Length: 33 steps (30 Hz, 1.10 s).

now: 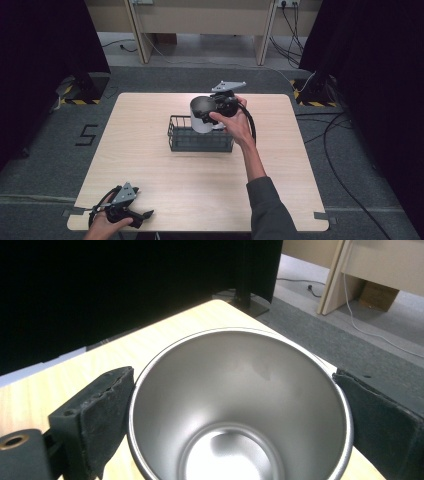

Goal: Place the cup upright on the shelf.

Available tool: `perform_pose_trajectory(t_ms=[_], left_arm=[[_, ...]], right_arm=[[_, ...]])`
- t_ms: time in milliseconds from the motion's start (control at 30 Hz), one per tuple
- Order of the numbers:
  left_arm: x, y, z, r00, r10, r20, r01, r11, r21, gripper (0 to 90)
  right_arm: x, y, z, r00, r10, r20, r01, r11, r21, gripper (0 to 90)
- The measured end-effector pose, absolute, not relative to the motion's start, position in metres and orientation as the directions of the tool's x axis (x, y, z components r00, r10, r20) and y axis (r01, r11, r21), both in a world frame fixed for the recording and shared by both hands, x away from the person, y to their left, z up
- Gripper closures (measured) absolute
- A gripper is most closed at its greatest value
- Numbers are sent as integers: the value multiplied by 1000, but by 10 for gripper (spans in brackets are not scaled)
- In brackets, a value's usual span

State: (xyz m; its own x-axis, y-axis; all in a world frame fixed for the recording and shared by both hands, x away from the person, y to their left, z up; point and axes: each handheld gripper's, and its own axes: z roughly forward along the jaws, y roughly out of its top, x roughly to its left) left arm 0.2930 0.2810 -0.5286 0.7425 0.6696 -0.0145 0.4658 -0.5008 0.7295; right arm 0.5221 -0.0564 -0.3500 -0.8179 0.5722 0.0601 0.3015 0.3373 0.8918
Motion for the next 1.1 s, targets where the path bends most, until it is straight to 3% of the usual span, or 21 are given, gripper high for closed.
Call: perform_pose_trajectory(t_ms=[1100], left_arm=[[293,281,-528,745,667,-13,465,-505,727,0]], right_arm=[[541,-46,-389,-825,560,71,344,399,850,59]])
